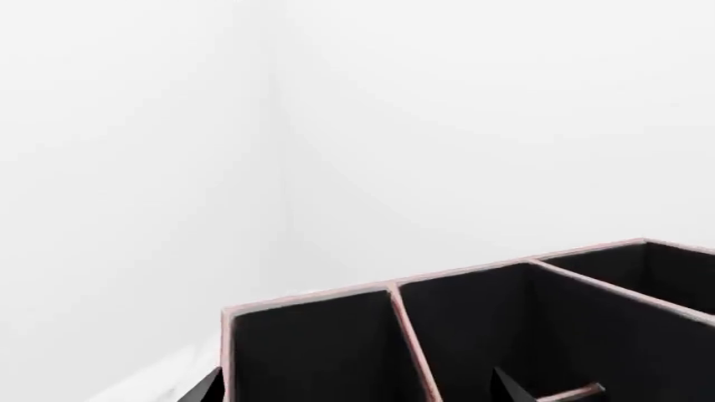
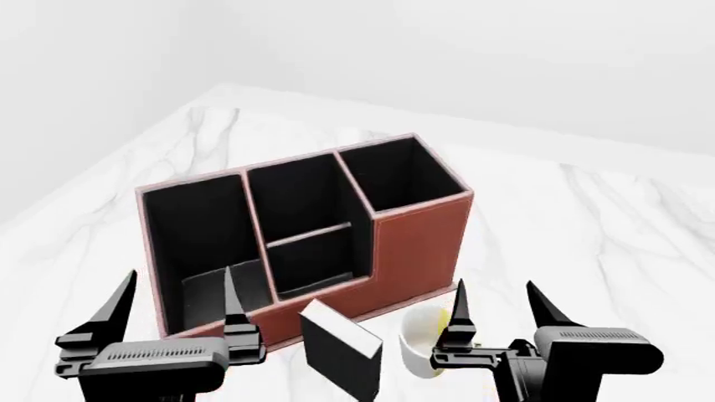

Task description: Pick up the book and place it in the right compartment of the caddy.

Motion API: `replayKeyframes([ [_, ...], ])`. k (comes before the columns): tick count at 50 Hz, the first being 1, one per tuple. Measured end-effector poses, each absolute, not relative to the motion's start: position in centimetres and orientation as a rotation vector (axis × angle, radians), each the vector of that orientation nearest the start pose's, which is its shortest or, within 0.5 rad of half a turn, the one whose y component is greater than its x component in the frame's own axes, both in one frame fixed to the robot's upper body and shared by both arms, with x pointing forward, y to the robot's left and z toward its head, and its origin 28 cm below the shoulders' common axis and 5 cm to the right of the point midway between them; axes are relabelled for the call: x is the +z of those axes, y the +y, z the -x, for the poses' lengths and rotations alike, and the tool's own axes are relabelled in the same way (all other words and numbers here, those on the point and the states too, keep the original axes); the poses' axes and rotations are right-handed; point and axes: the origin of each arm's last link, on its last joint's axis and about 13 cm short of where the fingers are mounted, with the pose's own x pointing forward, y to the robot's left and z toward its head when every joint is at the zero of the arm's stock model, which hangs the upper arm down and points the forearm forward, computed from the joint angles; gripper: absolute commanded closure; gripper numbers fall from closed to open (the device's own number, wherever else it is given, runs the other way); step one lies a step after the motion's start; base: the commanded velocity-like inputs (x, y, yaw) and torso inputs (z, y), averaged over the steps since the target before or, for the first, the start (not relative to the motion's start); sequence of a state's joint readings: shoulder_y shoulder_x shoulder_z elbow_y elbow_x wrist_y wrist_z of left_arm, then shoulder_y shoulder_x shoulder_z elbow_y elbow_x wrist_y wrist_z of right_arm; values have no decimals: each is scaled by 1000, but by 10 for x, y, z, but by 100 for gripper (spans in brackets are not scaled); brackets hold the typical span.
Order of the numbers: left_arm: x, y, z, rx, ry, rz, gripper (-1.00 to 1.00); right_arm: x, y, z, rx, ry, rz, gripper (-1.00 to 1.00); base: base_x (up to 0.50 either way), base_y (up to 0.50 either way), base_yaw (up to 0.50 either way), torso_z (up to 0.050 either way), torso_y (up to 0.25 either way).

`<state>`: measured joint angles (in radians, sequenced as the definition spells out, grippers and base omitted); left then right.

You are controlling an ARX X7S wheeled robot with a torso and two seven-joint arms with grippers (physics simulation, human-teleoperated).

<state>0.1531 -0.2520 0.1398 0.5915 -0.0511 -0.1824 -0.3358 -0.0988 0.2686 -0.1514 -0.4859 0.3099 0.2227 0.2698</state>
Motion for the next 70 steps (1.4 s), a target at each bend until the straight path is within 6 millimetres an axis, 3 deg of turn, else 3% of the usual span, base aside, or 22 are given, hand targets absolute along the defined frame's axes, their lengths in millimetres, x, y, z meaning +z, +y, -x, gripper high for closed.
replayKeyframes([
  [7,94,216,-169,114,-252,-113,-100,78,-104,-180,15,-91,-78,-100,0,0,0,0,0],
  [21,94,215,-169,114,-252,-113,-100,77,-103,-181,9,-88,-68,-100,0,0,496,0,0],
  [31,94,216,-169,114,-251,-114,-100,77,-103,-181,6,-85,-70,-100,-40,92,0,0,0],
  [42,94,216,-169,112,-251,-114,-100,78,-103,-180,20,-83,-80,-100,443,136,0,0,0],
  [62,94,215,-169,110,-252,-113,-100,78,-103,-180,19,-88,-77,-100,0,0,0,0,0],
  [70,94,216,-168,111,-253,-116,-100,78,-102,-180,26,-87,-80,-100,141,-376,0,0,0],
])
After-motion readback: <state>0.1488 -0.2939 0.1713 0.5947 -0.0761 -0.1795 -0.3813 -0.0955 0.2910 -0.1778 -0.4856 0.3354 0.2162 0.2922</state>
